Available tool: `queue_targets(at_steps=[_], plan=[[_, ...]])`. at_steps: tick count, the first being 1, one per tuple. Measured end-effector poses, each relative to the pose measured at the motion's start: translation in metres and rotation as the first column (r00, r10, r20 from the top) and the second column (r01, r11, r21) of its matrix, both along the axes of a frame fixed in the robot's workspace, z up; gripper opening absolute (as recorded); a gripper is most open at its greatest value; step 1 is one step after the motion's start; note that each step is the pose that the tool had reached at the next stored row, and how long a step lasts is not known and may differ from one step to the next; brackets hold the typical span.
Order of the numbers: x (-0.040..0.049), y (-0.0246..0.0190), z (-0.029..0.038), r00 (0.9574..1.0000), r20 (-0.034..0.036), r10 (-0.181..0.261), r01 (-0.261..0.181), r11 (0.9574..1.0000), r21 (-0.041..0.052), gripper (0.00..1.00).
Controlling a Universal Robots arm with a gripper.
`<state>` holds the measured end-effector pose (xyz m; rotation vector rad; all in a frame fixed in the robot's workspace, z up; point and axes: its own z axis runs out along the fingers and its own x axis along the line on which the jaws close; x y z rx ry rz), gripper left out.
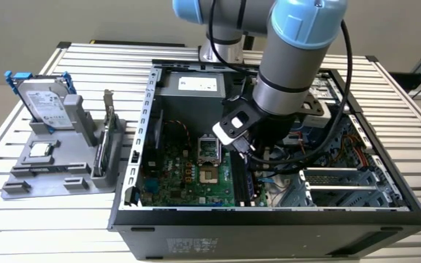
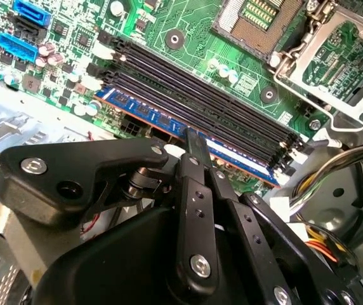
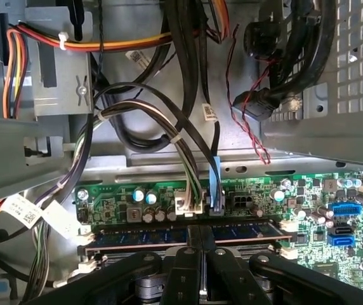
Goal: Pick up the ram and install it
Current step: 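Press down the ram until it locks into place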
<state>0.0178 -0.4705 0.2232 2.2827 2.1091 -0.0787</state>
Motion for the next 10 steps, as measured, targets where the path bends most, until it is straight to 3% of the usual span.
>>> queue_targets(at_steps=[6,10], plan=[[-0.0002,0.0000,-0.0055,1.0000,0.0000,0.000,0.000,1.0000,-0.0001,0.00],[-0.0001,0.0001,-0.0058,1.0000,0.0002,0.000,0.000,1.0000,0.0005,0.00]])
